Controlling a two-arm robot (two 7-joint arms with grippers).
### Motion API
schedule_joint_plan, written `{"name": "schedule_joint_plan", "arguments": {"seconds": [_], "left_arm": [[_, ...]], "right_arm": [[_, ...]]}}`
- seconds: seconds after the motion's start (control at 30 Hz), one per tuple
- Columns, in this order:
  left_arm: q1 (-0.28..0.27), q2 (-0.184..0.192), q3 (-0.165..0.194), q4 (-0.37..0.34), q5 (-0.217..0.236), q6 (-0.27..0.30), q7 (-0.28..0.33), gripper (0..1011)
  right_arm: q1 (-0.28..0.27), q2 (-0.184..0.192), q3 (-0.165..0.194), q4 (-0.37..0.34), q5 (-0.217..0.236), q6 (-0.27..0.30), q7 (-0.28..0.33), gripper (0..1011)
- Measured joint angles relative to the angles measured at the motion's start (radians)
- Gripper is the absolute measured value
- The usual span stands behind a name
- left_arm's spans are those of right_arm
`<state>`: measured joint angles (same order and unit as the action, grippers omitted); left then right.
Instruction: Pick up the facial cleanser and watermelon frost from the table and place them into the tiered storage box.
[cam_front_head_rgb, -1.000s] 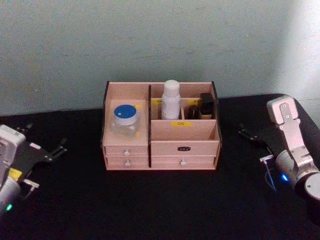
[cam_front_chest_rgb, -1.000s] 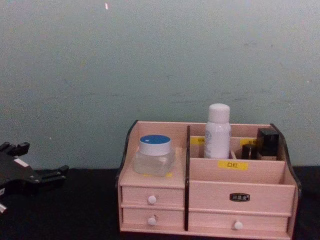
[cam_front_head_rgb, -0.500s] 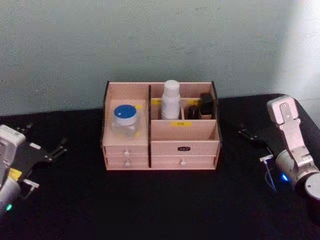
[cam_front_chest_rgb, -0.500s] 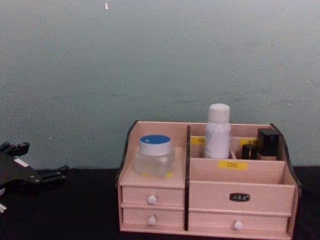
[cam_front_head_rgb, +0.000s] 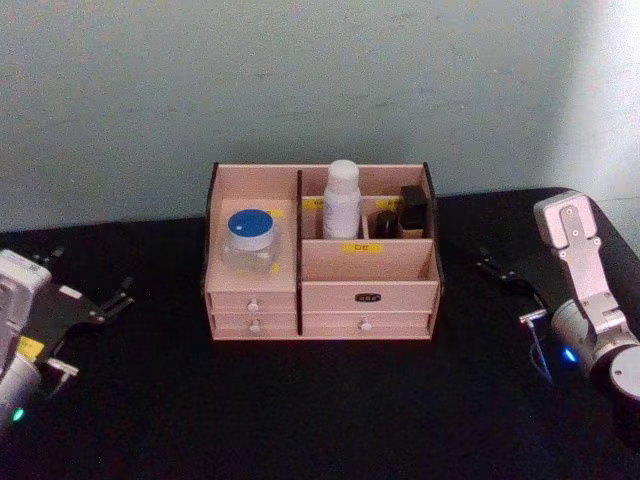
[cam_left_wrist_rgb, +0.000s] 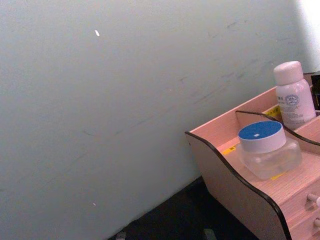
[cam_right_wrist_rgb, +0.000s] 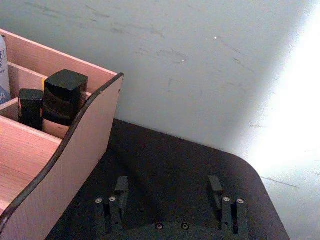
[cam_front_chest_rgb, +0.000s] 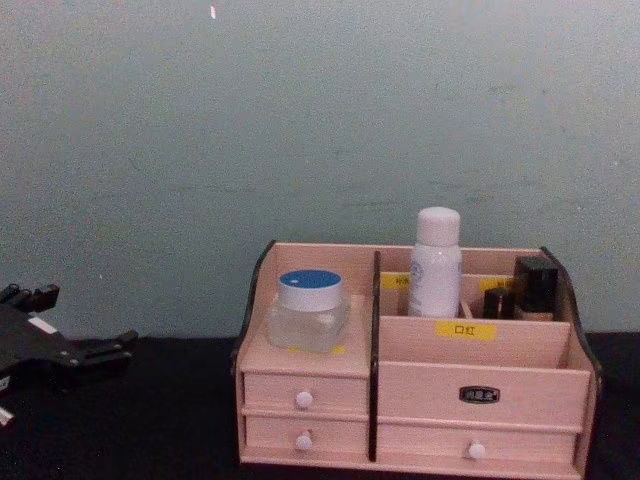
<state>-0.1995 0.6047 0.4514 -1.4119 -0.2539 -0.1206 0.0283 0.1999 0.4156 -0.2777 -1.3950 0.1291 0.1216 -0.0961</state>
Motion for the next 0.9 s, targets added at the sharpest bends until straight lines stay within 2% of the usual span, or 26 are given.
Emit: {"name": "schedule_joint_plan", "arguments": {"seconds": [0.9], "left_arm": [[0.000,0.000,0.000,0.000,0.000,0.000,0.000,1001]], "right_arm": [[0.000,0.000,0.000,0.000,0.000,0.000,0.000,1003]]}}
